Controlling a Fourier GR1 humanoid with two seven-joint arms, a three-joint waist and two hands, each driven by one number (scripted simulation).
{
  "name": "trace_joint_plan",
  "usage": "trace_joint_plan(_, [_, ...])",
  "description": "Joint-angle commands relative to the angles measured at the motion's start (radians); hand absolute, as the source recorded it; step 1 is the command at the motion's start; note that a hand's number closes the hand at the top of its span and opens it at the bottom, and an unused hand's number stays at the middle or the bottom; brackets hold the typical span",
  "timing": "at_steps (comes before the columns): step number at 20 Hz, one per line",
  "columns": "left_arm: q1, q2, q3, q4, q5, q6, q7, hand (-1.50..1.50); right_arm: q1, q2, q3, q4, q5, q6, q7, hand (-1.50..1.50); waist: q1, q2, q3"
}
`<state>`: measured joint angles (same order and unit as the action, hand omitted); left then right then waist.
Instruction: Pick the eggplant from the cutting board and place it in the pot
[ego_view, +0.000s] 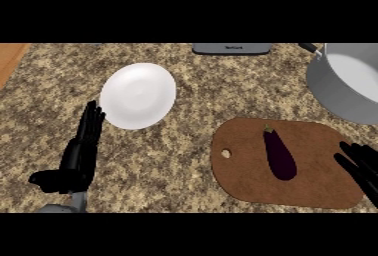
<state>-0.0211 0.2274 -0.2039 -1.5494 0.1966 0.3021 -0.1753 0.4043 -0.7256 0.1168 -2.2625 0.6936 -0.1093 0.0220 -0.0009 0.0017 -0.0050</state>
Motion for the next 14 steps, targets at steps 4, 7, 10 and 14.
trace_joint_plan(4, [0.017, -0.008, -0.029, -0.039, -0.027, 0.002, 0.018, 0.00, -0.114, 0.056, 0.215, -0.044, 0.240, 0.245, 0.404, -1.50, 0.024, 0.000, 0.003])
trace_joint_plan(7, [-0.057, -0.025, -0.003, 0.039, -0.022, -0.009, 0.017, 0.00, -0.301, 0.168, 0.345, 0.031, 0.305, 0.340, 0.528, -1.50, 0.023, 0.003, 0.003])
trace_joint_plan(10, [-0.025, -0.053, -0.015, 0.011, -0.046, 0.007, 0.016, 0.00, -0.412, 0.258, 0.346, 0.153, 0.284, 0.402, 0.523, -1.50, 0.012, 0.000, 0.004])
trace_joint_plan(14, [-0.006, -0.057, -0.011, -0.011, -0.051, 0.007, 0.035, 0.00, -0.346, 0.269, 0.366, 0.171, 0.371, 0.435, 0.597, -1.50, 0.003, -0.002, 0.005])
